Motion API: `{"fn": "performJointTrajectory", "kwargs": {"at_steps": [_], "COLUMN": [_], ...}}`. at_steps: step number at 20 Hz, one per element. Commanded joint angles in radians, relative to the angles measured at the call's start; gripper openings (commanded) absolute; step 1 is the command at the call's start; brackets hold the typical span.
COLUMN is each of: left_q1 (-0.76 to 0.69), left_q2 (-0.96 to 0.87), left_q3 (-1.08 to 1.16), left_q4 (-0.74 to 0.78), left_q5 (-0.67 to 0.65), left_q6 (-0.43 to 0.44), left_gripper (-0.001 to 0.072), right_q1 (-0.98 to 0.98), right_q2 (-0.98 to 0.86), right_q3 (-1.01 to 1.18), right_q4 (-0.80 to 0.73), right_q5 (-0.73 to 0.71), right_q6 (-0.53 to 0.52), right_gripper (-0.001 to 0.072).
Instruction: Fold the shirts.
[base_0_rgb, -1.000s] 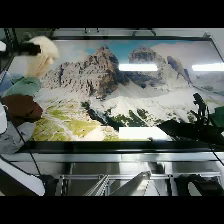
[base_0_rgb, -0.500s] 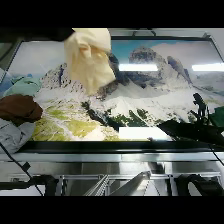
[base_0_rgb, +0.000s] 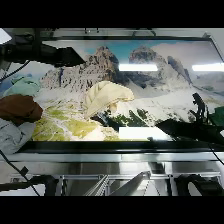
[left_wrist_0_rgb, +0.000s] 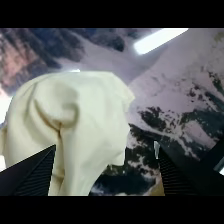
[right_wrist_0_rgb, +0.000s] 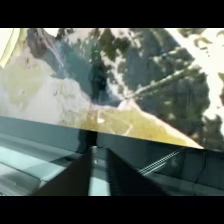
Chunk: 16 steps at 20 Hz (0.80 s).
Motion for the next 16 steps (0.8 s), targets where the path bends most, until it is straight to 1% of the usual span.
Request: {"fn": "performJointTrajectory", "kwargs": {"at_steps": [1,2,3,4,5,7,8,11,12,16], "left_q1": [0.126,0.151,0.168,0.175,0.172,0.142,0.12,0.046,0.026,-0.026], "left_q2": [-0.028,-0.035,-0.04,-0.049,-0.06,-0.088,-0.107,-0.172,-0.192,-0.257], "left_q3": [-0.03,-0.076,-0.141,-0.206,-0.28,-0.404,-0.444,-0.512,-0.512,-0.462], "left_q4": [-0.003,-0.003,-0.004,-0.006,-0.009,-0.013,-0.013,-0.011,-0.011,-0.01], "left_q5": [-0.227,-0.245,-0.241,-0.229,-0.21,-0.174,-0.166,-0.123,-0.113,-0.082], "left_q6": [-0.034,-0.045,-0.045,-0.044,-0.035,0.005,0.022,0.029,0.034,0.039], "left_gripper": [0.0715,0.0715,0.0715,0.0714,0.0714,0.0712,0.0697,0.0697,0.0697,0.0697], "right_q1": [0.001,0.003,0.009,0.023,0.043,0.112,0.152,0.231,0.242,0.245], "right_q2": [-0.083,-0.135,-0.201,-0.278,-0.355,-0.517,-0.6,-0.814,-0.879,-1.081], "right_q3": [0.0,0.0,0.002,0.008,0.022,0.077,0.122,0.304,0.377,0.616], "right_q4": [0.127,0.248,0.385,0.514,0.612,0.722,0.746,0.762,0.763,0.762], "right_q5": [-0.071,-0.081,-0.085,-0.087,-0.086,-0.087,-0.088,-0.113,-0.119,-0.122], "right_q6": [-0.128,-0.239,-0.365,-0.469,-0.549,-0.668,-0.695,-0.697,-0.689,-0.582], "right_gripper": [0.044,0.044,0.0441,0.044,0.044,0.0435,0.0435,0.0433,0.0423,0.0421]}}
